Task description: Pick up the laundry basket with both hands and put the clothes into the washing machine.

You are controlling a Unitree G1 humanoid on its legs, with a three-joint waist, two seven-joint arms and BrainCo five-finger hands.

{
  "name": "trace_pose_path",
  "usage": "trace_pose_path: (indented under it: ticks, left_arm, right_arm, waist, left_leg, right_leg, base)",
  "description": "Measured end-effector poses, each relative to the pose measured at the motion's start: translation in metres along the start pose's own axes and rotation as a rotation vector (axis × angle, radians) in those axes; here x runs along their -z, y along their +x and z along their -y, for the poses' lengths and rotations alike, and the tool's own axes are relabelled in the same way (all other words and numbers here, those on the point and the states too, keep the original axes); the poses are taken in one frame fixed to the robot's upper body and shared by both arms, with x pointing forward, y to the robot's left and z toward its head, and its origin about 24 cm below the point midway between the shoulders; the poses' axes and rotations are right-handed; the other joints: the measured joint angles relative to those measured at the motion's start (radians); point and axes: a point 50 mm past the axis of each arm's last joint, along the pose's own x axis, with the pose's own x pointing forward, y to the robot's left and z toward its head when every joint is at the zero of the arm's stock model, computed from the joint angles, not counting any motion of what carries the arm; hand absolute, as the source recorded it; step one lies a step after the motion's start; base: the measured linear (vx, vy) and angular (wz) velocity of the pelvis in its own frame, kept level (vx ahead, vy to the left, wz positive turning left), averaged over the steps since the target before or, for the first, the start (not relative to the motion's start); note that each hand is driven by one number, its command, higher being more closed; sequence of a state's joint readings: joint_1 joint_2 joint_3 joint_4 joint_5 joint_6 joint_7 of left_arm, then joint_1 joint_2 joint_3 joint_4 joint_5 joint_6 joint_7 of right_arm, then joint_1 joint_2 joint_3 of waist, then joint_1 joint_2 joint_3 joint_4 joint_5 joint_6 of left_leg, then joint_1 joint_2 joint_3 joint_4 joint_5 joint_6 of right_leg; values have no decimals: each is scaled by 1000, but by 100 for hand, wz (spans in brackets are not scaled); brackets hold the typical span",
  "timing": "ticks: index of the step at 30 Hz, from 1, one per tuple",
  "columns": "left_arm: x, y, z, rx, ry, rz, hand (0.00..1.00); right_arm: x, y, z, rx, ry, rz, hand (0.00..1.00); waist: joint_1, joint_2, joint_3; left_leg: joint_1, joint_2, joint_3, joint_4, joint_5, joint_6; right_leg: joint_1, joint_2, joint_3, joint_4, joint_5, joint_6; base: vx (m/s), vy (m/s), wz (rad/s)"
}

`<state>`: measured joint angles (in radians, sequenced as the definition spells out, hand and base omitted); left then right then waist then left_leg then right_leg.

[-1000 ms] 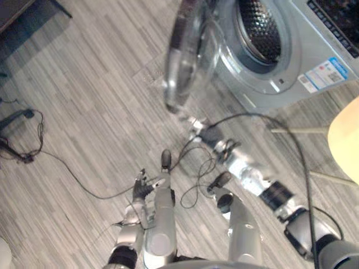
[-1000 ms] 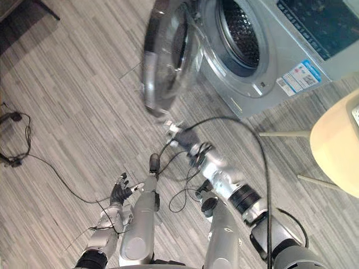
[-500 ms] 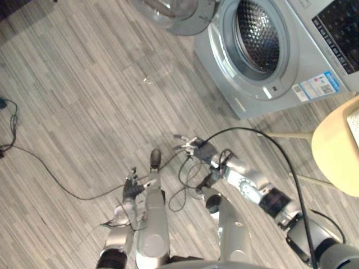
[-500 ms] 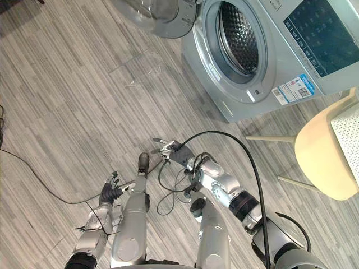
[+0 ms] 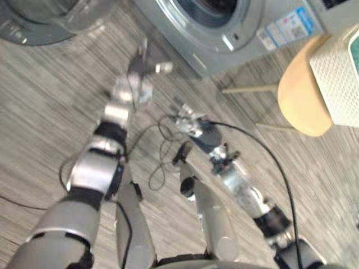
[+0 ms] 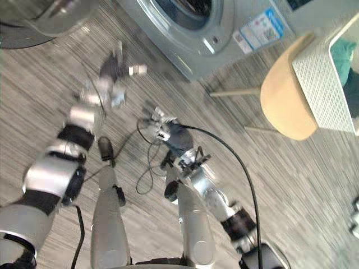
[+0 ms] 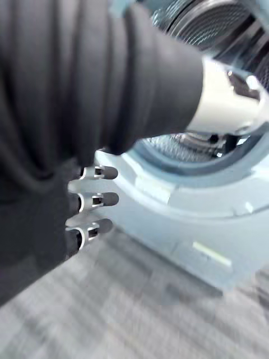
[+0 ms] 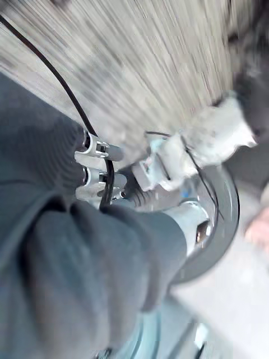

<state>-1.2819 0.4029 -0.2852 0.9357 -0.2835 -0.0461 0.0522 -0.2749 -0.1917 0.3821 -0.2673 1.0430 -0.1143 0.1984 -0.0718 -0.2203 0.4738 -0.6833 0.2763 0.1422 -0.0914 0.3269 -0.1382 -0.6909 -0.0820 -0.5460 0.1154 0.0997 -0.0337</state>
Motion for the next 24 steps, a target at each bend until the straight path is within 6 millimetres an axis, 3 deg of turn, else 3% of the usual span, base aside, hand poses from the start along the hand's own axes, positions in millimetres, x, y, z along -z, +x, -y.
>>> trace_pose_path:
  ticks: [1, 4, 7, 11, 15, 24]
  left_arm:
    - [-21, 6, -5, -16, 49, 54, 0]
    - [-47, 10, -20, -81, 114, 115, 0]
    - [-57, 10, -36, -146, 201, 124, 0]
    - [-61, 9, -45, -211, 242, 127, 0]
    - [-69, 7, -55, -228, 234, 153, 0]
    - [-64, -9, -121, -461, 158, 118, 0]
  right_arm:
    - [-21, -2, -12, -43, 31, 128, 0]
    - [-68, -12, -20, -71, -42, 338, 0]
    - [-87, -22, -11, 6, -127, 400, 0]
    - [-81, -38, 4, 128, -196, 325, 0]
    - [-79, -50, 9, 162, -297, 259, 0]
    - [-57, -75, 25, 236, -397, 57, 0]
  waist:
    - [-26, -1, 1]
    - [-59, -2, 1]
    - [-81, 0, 11]
    - [-78, 21, 25]
    - [-76, 21, 26]
    - [-54, 22, 26]
  left_leg:
    - [-33, 1, 5, 0, 1, 1]
    - [-108, 5, 52, -1, 1, 1]
    - [-178, 8, 87, -1, 1, 1]
    - [-209, 18, 104, -1, 1, 1]
    - [-195, 19, 113, -2, 0, 0]
    - [-190, 16, 128, -9, -4, -5]
  right_leg:
    - [-39, -3, 1, 8, 2, -2]
    - [-160, -10, 34, 42, 15, 14]
    - [-253, -7, 57, 41, 29, 6]
    - [-291, -1, 54, 44, 30, 4]
    - [-290, -5, 57, 67, 30, 4]
    - [-274, -3, 80, 37, 30, 4]
  base:
    - [64, -11, -22]
    - [83, -10, -39]
    - [78, -6, -37]
    - [48, 2, -13]
    - [5, 17, -1]
    - [-26, 41, 2]
